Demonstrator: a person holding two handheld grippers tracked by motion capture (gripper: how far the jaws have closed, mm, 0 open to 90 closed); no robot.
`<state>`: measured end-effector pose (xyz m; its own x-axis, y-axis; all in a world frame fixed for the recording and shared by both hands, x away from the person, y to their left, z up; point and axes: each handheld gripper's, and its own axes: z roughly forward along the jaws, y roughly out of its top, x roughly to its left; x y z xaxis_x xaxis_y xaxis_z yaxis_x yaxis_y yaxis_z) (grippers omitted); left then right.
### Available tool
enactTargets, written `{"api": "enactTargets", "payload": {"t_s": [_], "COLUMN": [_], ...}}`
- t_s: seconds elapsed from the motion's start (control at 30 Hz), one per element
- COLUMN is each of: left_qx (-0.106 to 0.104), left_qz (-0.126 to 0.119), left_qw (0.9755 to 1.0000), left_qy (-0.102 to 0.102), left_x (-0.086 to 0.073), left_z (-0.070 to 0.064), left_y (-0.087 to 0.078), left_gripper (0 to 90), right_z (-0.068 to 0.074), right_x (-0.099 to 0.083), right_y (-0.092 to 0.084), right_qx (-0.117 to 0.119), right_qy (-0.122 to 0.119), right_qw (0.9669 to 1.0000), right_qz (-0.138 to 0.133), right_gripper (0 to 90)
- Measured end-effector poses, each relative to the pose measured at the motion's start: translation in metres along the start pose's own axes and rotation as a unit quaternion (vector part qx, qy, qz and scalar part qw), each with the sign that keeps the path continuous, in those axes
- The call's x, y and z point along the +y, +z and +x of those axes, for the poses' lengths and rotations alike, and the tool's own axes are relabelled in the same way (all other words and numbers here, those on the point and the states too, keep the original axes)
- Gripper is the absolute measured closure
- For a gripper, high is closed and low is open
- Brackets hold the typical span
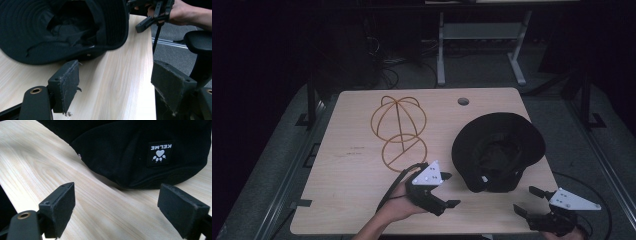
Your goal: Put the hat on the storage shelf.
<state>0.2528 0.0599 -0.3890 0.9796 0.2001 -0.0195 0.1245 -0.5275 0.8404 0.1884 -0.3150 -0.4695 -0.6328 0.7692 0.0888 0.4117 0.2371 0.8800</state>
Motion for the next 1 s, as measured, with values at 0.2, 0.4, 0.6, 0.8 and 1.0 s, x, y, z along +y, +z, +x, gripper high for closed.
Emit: {"api": "enactTargets", "payload": {"t_s": [0.2, 0.4, 0.6, 0.8, 1.0], "left_qx": [-0.011, -0.019, -0.017, -0.008, 0.002], "left_qz": [0.005, 0.008, 0.025, 0.050, 0.065], "left_qw": [0.9998, 0.9996, 0.9986, 0.9959, 0.9947], "left_qy": [0.013, 0.021, 0.042, 0.075, 0.080], "left_x": [0.013, 0.024, 0.034, 0.038, 0.037], "left_z": [-0.002, -0.005, -0.007, -0.010, -0.007], "left_y": [0.019, 0.033, 0.050, 0.068, 0.079], "left_gripper": [22.1, 22.1, 22.2, 22.5, 34.6], "right_z": [-0.001, -0.002, -0.003, -0.003, -0.004], "right_x": [0.000, 0.000, 0.000, 0.000, 0.000], "right_y": [-0.001, -0.002, -0.002, -0.002, -0.002], "right_qx": [0.001, 0.002, 0.002, 0.003, 0.005], "right_qy": [-0.001, 0.001, 0.001, 0.001, 0.000], "right_qw": [1.0000, 1.0000, 1.0000, 1.0000, 1.0000], "right_qz": [-0.002, -0.004, -0.004, -0.004, -0.004], "right_gripper": [14.2, 14.2, 14.2, 14.3, 14.2]}}
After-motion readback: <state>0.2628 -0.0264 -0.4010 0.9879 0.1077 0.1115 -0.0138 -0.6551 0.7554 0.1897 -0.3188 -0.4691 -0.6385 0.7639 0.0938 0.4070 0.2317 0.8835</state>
